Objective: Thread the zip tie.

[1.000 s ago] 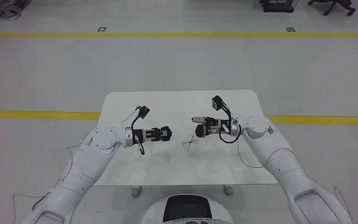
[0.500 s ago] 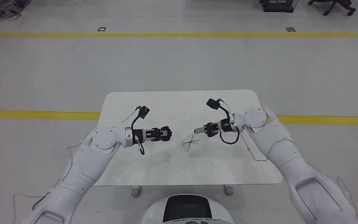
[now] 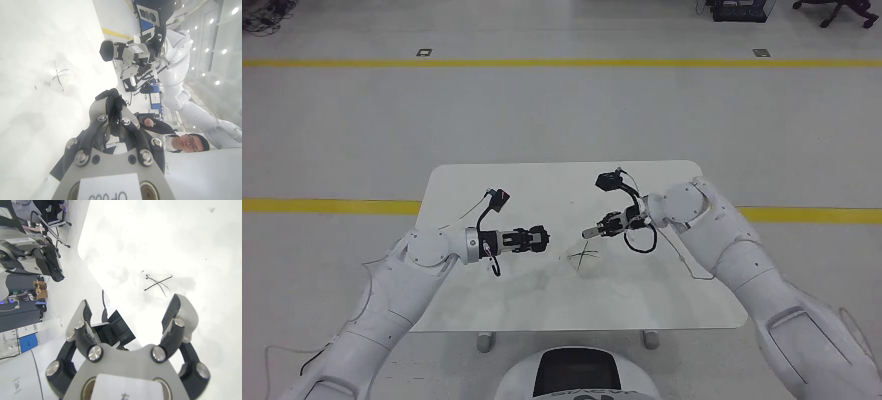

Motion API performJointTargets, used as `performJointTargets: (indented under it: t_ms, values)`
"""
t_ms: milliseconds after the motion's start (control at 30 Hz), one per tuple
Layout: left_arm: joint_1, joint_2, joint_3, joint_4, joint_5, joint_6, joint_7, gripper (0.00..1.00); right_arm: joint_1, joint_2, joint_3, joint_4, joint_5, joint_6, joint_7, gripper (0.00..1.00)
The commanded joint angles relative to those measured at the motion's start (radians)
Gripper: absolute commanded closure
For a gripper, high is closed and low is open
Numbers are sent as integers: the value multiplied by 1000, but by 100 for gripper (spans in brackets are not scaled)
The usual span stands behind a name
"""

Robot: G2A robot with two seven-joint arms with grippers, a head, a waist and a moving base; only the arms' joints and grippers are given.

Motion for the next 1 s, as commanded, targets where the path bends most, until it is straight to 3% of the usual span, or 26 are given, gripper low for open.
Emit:
performJointTargets:
  t_ms: [0,167,233,400,533,967]
  values:
    - [0,0,0,0,0,0,0,100,0,0,0,0,0,0,0,0]
    - [0,0,0,0,0,0,0,100,-2,0,-1,-2,-3,0,-4,0]
    - [0,0,0,0,0,0,0,100,2,2,-23,-52,-70,0,-15,0]
    - [0,0,0,0,0,0,0,100,37,5,-100,-95,-190,0,1,0]
    - [0,0,0,0,0,0,0,100,82,0,-177,-71,-221,0,-14,0]
    - [0,0,0,0,0,0,0,100,235,-23,-547,-8,-244,0,-175,0]
